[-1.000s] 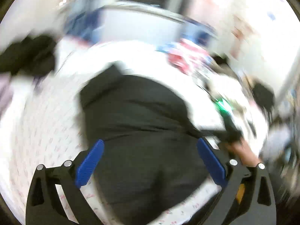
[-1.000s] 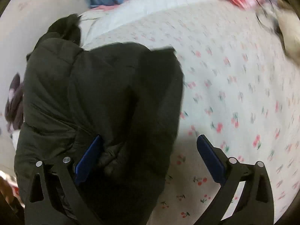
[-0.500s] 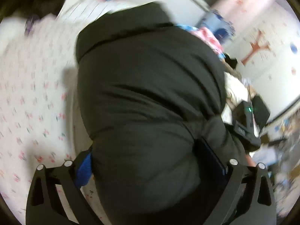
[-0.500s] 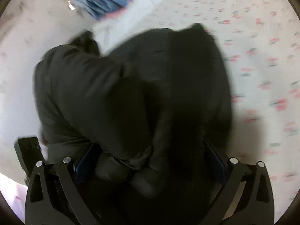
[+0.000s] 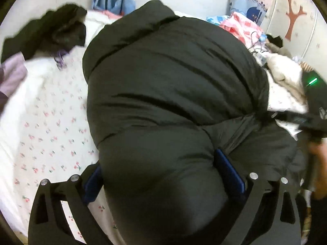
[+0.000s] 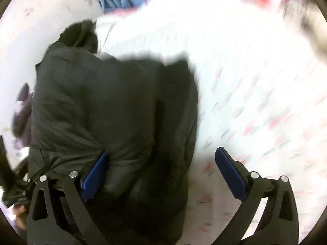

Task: Fold large clothes

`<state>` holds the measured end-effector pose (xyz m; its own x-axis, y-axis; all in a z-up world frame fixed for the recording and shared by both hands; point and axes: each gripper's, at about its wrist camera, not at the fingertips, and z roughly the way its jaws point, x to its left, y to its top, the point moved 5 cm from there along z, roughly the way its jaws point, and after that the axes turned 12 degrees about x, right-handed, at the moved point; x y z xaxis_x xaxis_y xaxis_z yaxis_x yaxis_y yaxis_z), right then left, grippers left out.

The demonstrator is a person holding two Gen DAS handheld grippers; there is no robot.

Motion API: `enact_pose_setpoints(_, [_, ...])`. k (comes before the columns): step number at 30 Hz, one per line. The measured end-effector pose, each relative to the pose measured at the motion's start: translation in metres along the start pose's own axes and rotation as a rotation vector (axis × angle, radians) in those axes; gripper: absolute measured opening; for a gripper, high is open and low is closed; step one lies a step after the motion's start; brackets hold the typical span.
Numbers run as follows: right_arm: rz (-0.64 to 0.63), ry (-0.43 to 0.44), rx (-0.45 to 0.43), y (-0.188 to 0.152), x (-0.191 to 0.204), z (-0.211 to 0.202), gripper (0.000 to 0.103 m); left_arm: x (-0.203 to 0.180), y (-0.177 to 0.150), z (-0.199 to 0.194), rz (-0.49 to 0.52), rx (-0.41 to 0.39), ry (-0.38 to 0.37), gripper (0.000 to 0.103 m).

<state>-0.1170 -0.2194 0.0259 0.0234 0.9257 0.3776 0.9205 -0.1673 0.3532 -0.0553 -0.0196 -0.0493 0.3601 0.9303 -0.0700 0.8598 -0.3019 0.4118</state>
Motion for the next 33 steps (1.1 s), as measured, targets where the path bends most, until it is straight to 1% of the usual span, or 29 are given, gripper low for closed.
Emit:
enact_pose_setpoints(1, [-0.042,0.011,-0.095,0.005,0.014,-0.021,0.097,-0.003,0.001,0.0,-0.001,-0.008,0.018,0.094])
enact_pose_setpoints(2, [-0.091,0.044,-0.187,0.009,0.033,-0.041,0.097,-0.004,0.002,0.0,-0.002,-0.013,0.024,0.094])
enact_pose_setpoints(3, [-0.128,0.063,-0.243,0.009,0.048,-0.052,0.097,-0.005,0.002,-0.001,-0.006,-0.018,0.031,0.095])
enact_pose_setpoints(4, [-0.186,0.11,-0.286,0.012,0.07,-0.062,0.097,-0.006,0.002,-0.004,-0.009,-0.02,0.035,0.095])
enact_pose_setpoints(5, [-0.227,0.163,-0.279,0.015,0.086,-0.06,0.097,-0.006,0.004,-0.006,-0.009,-0.023,0.039,0.095])
enact_pose_setpoints(6, [-0.252,0.204,-0.238,0.02,0.097,-0.05,0.097,-0.006,0.003,-0.006,-0.007,-0.027,0.047,0.095])
enact_pose_setpoints(7, [-0.238,0.19,-0.172,0.026,0.101,-0.027,0.097,-0.005,0.0,-0.007,-0.005,-0.03,0.051,0.095])
enact_pose_setpoints(8, [-0.206,0.136,-0.133,0.028,0.097,-0.006,0.097,-0.005,0.0,-0.008,-0.002,-0.036,0.051,0.096])
enact_pose_setpoints(9, [-0.161,0.096,-0.088,0.029,0.083,0.023,0.096,-0.006,-0.002,-0.008,0.0,-0.044,0.044,0.096])
enact_pose_setpoints(10, [-0.117,0.121,-0.065,0.025,0.07,0.038,0.096,-0.008,-0.004,-0.011,0.006,-0.06,0.025,0.096])
enact_pose_setpoints(11, [-0.041,0.166,-0.028,0.021,0.053,0.056,0.096,-0.011,-0.007,-0.013,0.023,-0.077,0.013,0.096])
enact_pose_setpoints(12, [-0.002,0.181,-0.009,0.017,0.043,0.065,0.096,-0.017,-0.007,-0.012,0.048,-0.085,0.023,0.096])
enact_pose_setpoints(13, [0.026,0.175,0.011,0.012,0.034,0.07,0.095,-0.021,-0.006,-0.012,0.068,-0.087,0.039,0.096])
enact_pose_setpoints(15, [0.026,0.15,0.04,0.012,0.03,0.073,0.095,-0.03,-0.006,-0.008,0.107,-0.087,0.094,0.096])
enact_pose_setpoints(16, [0.029,0.142,0.059,0.006,0.029,0.071,0.095,-0.031,-0.006,-0.008,0.113,-0.089,0.101,0.096])
enact_pose_setpoints(17, [0.034,0.142,0.065,0.01,0.02,0.069,0.095,-0.033,-0.007,-0.008,0.119,-0.091,0.102,0.096])
enact_pose_setpoints(18, [0.037,0.143,0.068,0.006,0.02,0.068,0.095,-0.033,-0.009,-0.008,0.124,-0.093,0.097,0.096])
enact_pose_setpoints(20, [0.039,0.154,0.069,-0.008,0.017,0.057,0.095,-0.033,-0.011,-0.009,0.126,-0.092,0.1,0.096])
enact_pose_setpoints(21, [0.037,0.152,0.061,-0.004,0.018,0.044,0.095,-0.033,-0.012,-0.01,0.127,-0.091,0.108,0.096])
enact_pose_setpoints(23, [0.013,0.137,0.014,-0.025,0.016,0.018,0.095,-0.029,-0.013,-0.012,0.124,-0.093,0.122,0.096])
enact_pose_setpoints(24, [0.0,0.124,0.007,-0.03,0.017,0.016,0.095,-0.028,-0.014,-0.012,0.121,-0.095,0.124,0.096])
enact_pose_setpoints(26, [-0.046,0.07,0.034,-0.046,0.017,0.014,0.096,-0.027,-0.016,-0.013,0.114,-0.096,0.118,0.096])
enact_pose_setpoints(27, [-0.066,0.055,0.068,-0.054,0.017,0.02,0.096,-0.028,-0.016,-0.014,0.113,-0.097,0.118,0.096])
enact_pose_setpoints(28, [-0.061,0.059,0.08,-0.06,0.016,0.019,0.096,-0.029,-0.018,-0.015,0.113,-0.097,0.124,0.096])
enact_pose_setpoints(29, [-0.058,0.058,0.083,-0.067,0.016,0.021,0.096,-0.03,-0.019,-0.016,0.113,-0.098,0.137,0.096])
enact_pose_setpoints(31, [-0.069,0.04,0.069,-0.072,0.02,0.009,0.096,-0.032,-0.022,-0.021,0.113,-0.111,0.17,0.096])
enact_pose_setpoints(33, [-0.09,0.023,0.058,-0.086,0.026,-0.006,0.096,-0.035,-0.026,-0.03,0.12,-0.129,0.207,0.096])
